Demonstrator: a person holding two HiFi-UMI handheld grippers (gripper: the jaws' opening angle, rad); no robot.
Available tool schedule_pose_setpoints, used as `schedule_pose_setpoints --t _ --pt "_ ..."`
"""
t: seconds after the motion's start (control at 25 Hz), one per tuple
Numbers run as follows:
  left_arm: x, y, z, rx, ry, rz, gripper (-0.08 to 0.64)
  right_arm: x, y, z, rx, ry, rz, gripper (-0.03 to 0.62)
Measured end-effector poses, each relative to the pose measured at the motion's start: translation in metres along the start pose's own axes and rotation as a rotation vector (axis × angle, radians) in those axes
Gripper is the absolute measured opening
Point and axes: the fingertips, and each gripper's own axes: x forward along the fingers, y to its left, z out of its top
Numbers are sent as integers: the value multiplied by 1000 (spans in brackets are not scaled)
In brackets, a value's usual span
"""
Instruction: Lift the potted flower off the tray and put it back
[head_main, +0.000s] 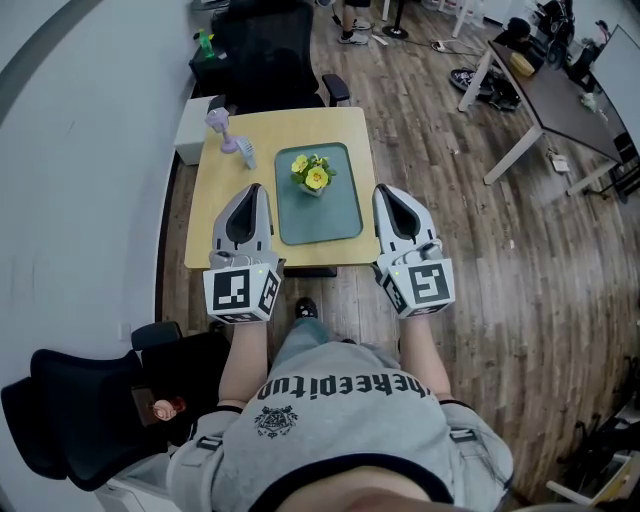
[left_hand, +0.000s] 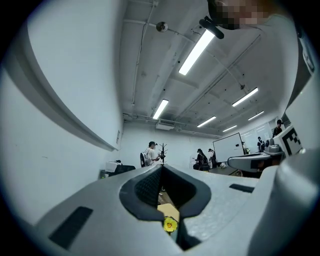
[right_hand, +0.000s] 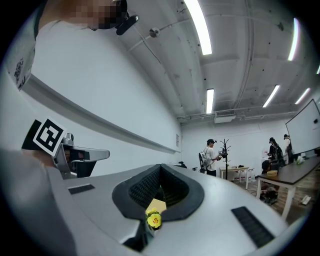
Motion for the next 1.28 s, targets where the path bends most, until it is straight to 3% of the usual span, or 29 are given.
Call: schedule_pose_setpoints --t 0.36,1.28 --pt "-26 -20 22 8 -59 -9 5 -33 2 15 -19 -35 -17 3" --pt "-52 -52 30 -18 -88 -16 5 -86 -4 30 -30 -66 -71 3"
